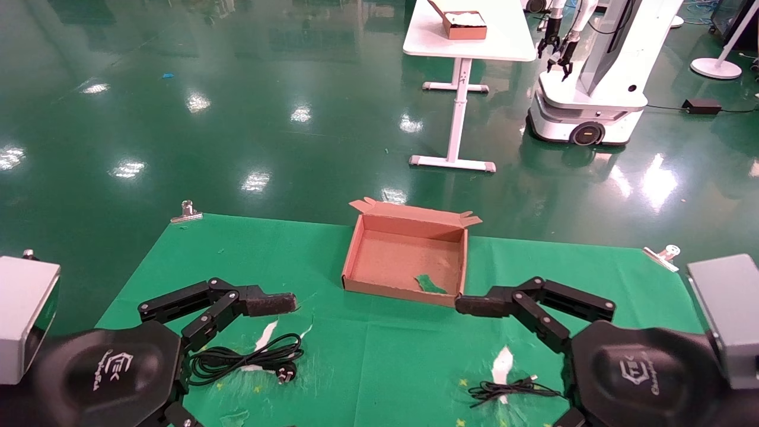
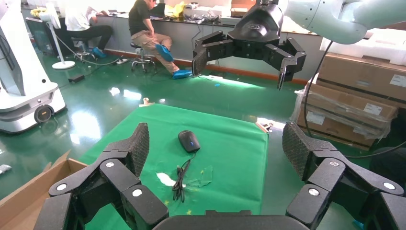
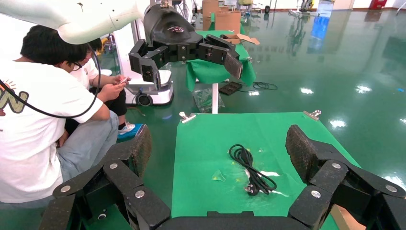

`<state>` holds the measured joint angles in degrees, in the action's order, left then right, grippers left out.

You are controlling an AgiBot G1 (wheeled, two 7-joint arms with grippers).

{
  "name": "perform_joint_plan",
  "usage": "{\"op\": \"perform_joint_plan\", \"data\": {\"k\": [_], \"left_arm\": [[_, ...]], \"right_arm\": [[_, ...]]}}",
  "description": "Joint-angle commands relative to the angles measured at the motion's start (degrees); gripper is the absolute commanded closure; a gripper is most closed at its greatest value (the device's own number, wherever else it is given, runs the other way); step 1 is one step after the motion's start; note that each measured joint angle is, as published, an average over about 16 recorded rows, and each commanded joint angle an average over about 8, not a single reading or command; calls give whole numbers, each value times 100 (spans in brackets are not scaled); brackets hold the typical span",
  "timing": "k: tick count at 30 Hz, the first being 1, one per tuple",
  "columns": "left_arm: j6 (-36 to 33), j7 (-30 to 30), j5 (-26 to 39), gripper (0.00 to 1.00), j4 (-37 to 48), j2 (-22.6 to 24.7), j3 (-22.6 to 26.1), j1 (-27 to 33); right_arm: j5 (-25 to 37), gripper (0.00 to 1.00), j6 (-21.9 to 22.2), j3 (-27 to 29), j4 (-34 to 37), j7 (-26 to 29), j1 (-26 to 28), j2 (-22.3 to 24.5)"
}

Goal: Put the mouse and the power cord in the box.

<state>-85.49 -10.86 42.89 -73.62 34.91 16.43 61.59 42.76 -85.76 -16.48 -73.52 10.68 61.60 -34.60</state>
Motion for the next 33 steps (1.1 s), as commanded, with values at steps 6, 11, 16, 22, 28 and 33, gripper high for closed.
{"op": "perform_joint_plan", "data": {"k": [6, 11, 16, 22, 28, 33], "left_arm": [[100, -44, 569, 0, -82, -69, 205, 36], [397, -239, 1900, 0, -218, -20, 683, 309], [784, -418, 3176, 0, -152, 298, 1132, 630], [1080, -539, 3806, 0, -84, 530, 1374, 809], [1125, -539, 3998, 0, -68, 576, 1449, 819], [1361, -804, 5020, 0, 115, 867, 1827, 928]], "right_arm": [[467, 0, 4, -172, 12, 76, 23, 152], [1226, 0, 94, -457, 76, 284, 74, 339], [1883, 0, 220, -697, 100, 418, 167, 353], [2291, 0, 287, -795, 129, 443, 266, 212], [2294, 0, 293, -788, 155, 440, 267, 181], [2148, 0, 321, -732, 286, 390, 150, 165]]}}
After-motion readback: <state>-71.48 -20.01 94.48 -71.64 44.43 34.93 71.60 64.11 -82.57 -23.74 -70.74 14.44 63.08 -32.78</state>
